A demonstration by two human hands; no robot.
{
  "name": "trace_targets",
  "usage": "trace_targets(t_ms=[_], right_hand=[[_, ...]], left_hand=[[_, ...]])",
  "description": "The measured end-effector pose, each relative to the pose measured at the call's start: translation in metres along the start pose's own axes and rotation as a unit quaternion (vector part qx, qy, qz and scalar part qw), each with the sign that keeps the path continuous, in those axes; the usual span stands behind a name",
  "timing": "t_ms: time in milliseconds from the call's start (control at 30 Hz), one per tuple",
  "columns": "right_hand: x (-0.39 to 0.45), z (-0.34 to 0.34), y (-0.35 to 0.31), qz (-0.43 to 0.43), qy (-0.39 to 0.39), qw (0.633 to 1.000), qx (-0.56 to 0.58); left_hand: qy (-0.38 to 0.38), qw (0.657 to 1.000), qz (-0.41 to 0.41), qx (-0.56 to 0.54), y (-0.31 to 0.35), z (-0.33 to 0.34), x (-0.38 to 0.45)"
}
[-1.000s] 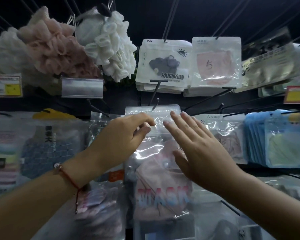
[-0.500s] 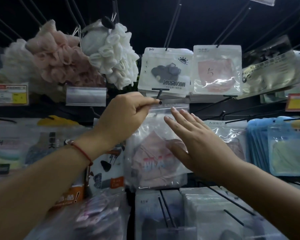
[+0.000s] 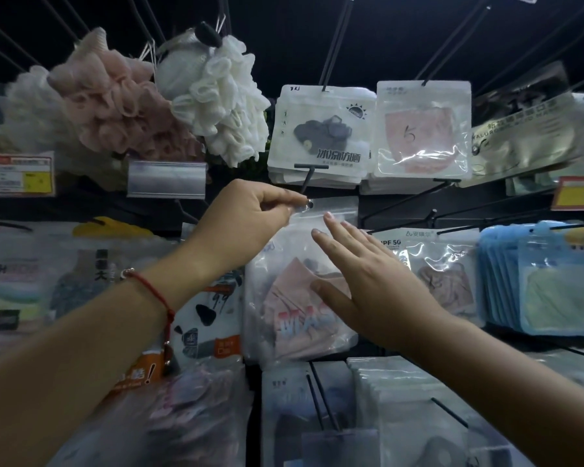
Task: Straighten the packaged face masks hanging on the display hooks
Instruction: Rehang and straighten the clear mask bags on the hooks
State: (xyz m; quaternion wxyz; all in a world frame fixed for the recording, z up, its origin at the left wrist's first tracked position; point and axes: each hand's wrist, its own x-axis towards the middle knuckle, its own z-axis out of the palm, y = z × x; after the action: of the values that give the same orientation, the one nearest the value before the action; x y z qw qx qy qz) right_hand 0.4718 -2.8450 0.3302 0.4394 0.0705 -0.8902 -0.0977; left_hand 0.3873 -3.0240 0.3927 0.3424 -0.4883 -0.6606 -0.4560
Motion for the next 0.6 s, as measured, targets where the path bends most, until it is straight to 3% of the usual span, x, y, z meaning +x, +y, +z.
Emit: trace_targets(t_ms=[100,233,367,467,533,600], right_hand=[[0.001,-0.003,-0.004,0.007,0.005,1.000,0.013],[0.004,-0.004,-0.007,0.016,-0.009,1.000,0.022],[0.006,0.007,-0.006,0.022,-0.067,0.997,0.026],[0.006,0.015,-0.007,0.028,-0.097,0.994,0.028],[0.000,0.018,-0.012,0.032,-0.106,0.993,0.035],[-0.011,0.020,-0.025,0.032,-0.106,0.992,0.053]], left_hand=[[0.031,0.999,0.004,0.011,-0.003,0.003,0.000],[0.002,0.994,0.013,0.106,-0.012,0.006,0.001],[-0.012,0.953,0.070,0.294,-0.026,0.012,0.000],[-0.086,0.917,0.046,0.386,-0.032,0.015,-0.008],[-0.111,0.900,0.035,0.420,-0.035,0.013,-0.026],[-0.109,0.908,0.026,0.405,-0.039,0.005,-0.056]])
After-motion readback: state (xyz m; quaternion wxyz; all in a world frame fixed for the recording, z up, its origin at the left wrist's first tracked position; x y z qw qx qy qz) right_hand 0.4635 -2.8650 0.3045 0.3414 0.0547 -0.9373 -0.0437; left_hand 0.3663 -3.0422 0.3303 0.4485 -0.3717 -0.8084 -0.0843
